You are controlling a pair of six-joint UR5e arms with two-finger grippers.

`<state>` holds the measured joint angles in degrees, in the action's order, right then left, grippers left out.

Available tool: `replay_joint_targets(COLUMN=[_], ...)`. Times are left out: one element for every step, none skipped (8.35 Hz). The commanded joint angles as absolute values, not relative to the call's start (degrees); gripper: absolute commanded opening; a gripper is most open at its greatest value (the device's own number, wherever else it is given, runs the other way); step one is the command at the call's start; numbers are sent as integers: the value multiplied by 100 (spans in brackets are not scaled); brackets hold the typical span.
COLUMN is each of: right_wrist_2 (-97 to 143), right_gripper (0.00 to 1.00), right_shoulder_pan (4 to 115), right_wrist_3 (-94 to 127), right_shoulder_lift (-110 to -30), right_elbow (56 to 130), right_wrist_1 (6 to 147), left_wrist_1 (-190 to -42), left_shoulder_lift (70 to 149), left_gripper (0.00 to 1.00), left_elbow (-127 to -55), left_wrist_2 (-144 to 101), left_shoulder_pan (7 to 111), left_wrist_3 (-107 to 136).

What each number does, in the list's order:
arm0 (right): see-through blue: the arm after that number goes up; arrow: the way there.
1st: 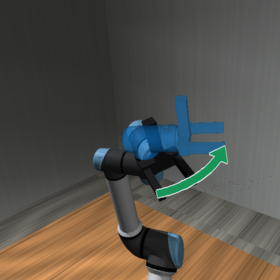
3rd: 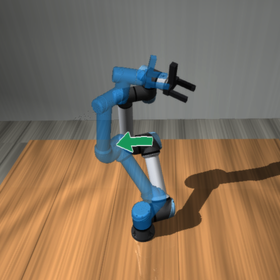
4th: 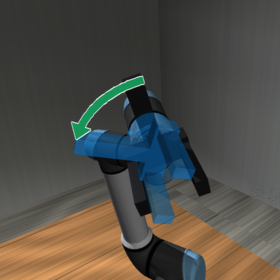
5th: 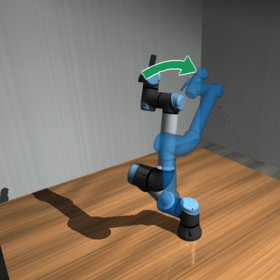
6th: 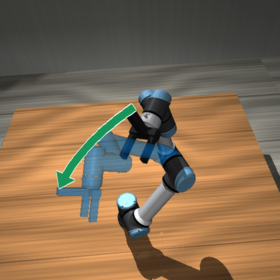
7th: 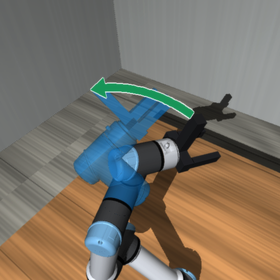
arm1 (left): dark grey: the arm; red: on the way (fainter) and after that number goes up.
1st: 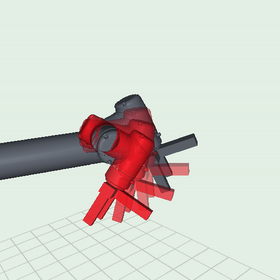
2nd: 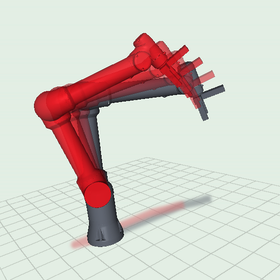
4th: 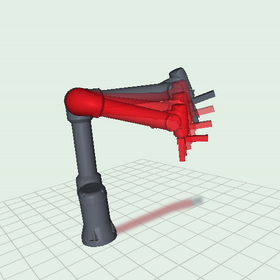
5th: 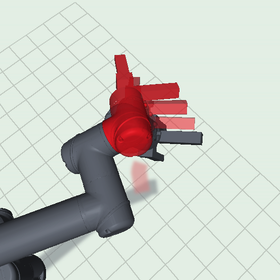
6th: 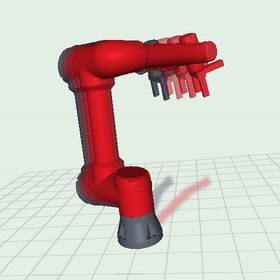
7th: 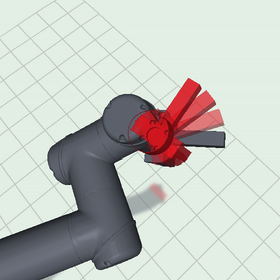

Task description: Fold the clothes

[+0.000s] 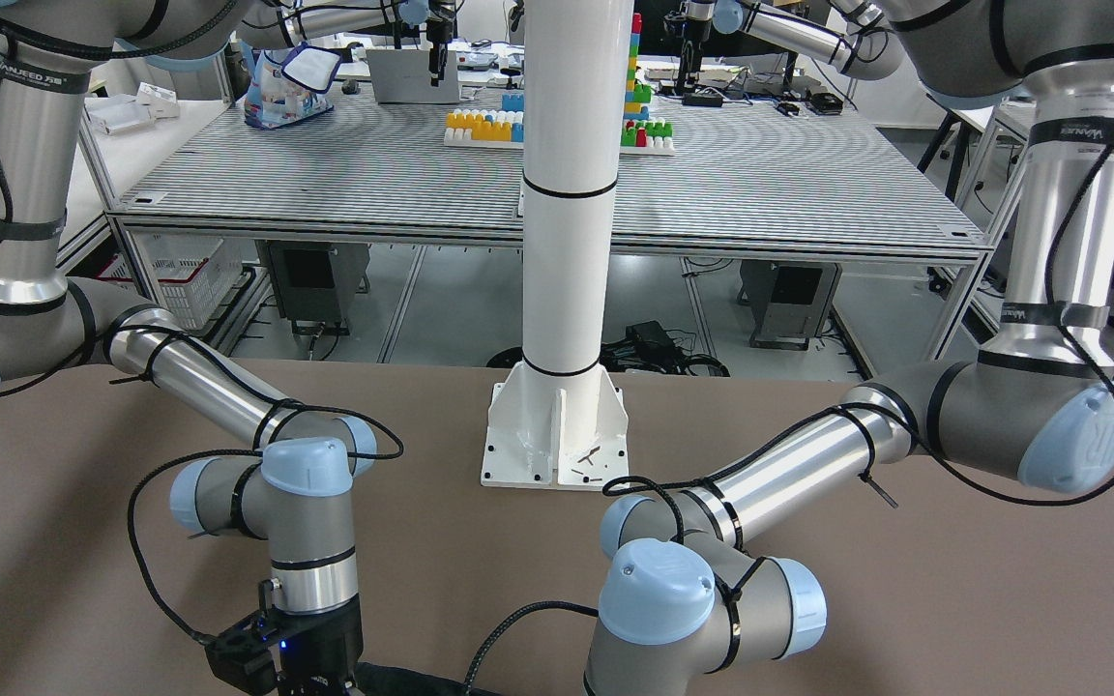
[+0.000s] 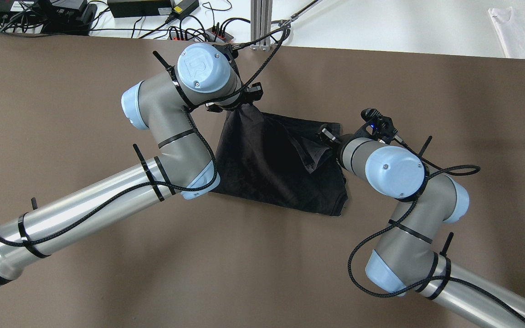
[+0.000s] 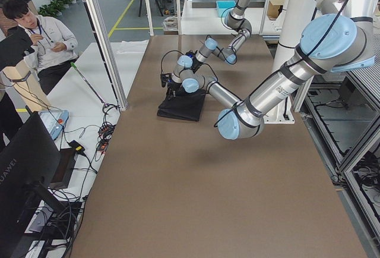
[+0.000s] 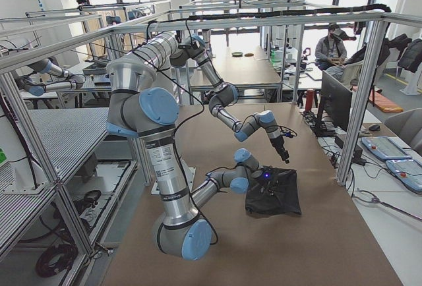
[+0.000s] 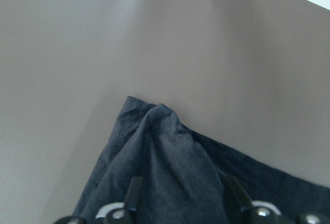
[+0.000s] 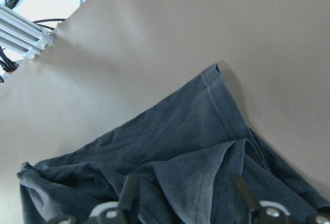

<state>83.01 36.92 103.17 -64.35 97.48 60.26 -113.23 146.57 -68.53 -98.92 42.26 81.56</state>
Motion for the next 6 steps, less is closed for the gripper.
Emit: replay_joint_targets(right_wrist_2=[8473, 8455, 8272, 7844, 7457, 7305], right_gripper=[73, 72, 68, 63, 62, 62], right_shoulder_pan=[3736, 3579, 3325, 3131, 3077, 3059], right_wrist_3=[10833, 11376, 11747, 11968, 11988, 11980], right_shoulder_lift=[-6714, -6715, -6715, -6706, -6610, -6374], right_elbow=[10204, 10178, 10178, 10152, 9969, 9601], right_wrist_1=[6038, 6038, 6038, 6047, 6038, 6038], left_wrist_1=[-11329, -11338, -11338, -11338, -11338, -11338], left_shoulder_lift=[14608, 14607, 14607, 14607, 14607, 14607], left_gripper=[100, 100, 100, 100, 100, 100], left_elbow=[-7005, -7014, -7014, -7014, -7014, -7014], left_wrist_2=[-9931, -9932, -9932, -9932, -9932, -9932], left_shoulder_pan=[4236, 4236, 4245, 4245, 4245, 4245], left_wrist_3=[8139, 8130, 8139, 8130, 8130, 8130])
